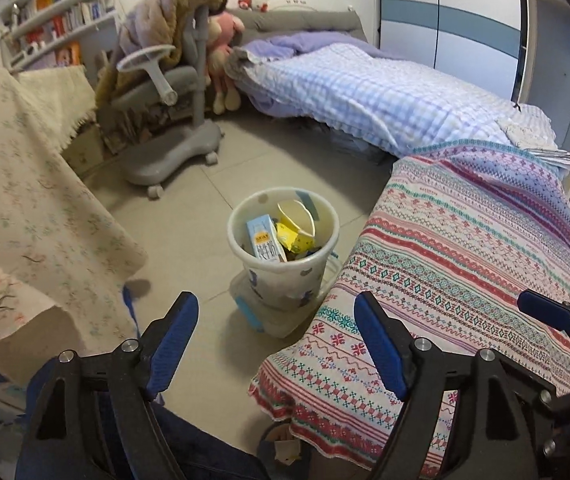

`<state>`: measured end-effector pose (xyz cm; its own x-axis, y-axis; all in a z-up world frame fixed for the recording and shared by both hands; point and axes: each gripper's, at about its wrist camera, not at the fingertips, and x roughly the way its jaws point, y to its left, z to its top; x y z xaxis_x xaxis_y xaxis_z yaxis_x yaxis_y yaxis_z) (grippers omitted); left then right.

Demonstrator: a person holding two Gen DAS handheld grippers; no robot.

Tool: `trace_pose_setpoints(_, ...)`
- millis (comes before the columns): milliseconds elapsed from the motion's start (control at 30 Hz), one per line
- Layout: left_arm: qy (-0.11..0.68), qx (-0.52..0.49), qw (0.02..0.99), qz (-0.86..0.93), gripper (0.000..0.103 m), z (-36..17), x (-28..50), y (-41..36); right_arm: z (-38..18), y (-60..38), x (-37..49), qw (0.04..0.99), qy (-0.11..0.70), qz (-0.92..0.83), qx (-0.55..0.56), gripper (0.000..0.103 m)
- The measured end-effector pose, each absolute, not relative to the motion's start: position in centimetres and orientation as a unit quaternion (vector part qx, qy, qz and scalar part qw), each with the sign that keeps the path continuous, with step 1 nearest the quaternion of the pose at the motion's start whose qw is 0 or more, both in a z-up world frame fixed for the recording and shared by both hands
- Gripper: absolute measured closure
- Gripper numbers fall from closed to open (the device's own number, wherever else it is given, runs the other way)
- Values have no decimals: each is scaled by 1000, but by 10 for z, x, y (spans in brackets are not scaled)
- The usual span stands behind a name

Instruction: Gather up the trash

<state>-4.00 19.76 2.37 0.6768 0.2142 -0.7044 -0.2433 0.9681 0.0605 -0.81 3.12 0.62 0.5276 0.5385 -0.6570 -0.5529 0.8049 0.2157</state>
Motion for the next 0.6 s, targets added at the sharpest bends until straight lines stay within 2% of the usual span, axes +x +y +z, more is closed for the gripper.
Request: trace_pose_setpoints(600, 354, 12, 926, 132, 17, 50, -65, 175, 16, 25, -20, 882, 352, 314, 1, 9)
